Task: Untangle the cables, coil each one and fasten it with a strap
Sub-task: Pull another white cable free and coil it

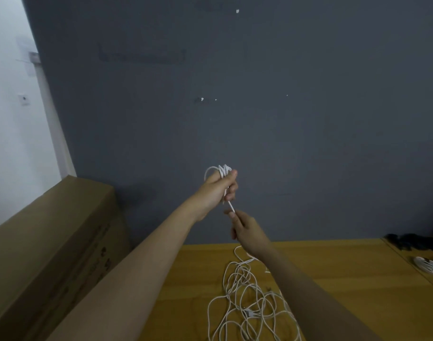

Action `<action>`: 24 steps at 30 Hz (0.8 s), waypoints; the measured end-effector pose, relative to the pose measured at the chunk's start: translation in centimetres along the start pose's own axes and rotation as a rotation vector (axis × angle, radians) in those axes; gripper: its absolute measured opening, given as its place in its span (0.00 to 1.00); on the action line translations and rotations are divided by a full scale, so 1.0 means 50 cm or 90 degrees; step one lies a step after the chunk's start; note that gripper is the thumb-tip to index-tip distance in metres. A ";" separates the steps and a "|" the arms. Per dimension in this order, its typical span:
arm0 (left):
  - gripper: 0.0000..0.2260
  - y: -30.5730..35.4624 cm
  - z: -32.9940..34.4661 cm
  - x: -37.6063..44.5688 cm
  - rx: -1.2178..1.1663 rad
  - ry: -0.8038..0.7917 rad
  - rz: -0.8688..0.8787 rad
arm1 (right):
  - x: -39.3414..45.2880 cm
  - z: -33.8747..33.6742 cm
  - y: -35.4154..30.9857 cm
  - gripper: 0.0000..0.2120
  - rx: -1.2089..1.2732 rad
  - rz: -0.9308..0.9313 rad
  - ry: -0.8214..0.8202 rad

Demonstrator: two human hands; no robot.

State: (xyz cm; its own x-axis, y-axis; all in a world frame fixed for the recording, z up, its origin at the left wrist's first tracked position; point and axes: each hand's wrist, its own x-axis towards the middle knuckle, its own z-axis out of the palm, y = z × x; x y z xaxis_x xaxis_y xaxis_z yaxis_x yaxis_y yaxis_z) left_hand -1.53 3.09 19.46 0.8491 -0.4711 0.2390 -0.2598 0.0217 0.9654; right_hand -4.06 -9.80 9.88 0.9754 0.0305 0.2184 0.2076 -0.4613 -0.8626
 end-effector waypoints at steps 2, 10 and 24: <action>0.09 -0.007 0.000 0.001 0.087 0.018 -0.003 | -0.008 0.004 -0.001 0.13 -0.087 -0.010 -0.036; 0.23 -0.059 -0.019 0.024 0.451 -0.007 -0.072 | -0.028 -0.015 -0.038 0.08 -0.209 -0.149 -0.040; 0.23 -0.049 -0.019 0.023 0.510 -0.139 -0.076 | 0.022 -0.140 -0.056 0.06 -0.272 -0.147 0.024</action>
State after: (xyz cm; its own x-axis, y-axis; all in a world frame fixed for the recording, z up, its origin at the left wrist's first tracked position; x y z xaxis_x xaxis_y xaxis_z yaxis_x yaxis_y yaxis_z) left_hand 0.51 3.34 17.47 0.8050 -0.5922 0.0352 -0.4921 -0.6335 0.5970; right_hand -4.11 -14.67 15.74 0.9023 0.1460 0.4057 0.3613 -0.7696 -0.5265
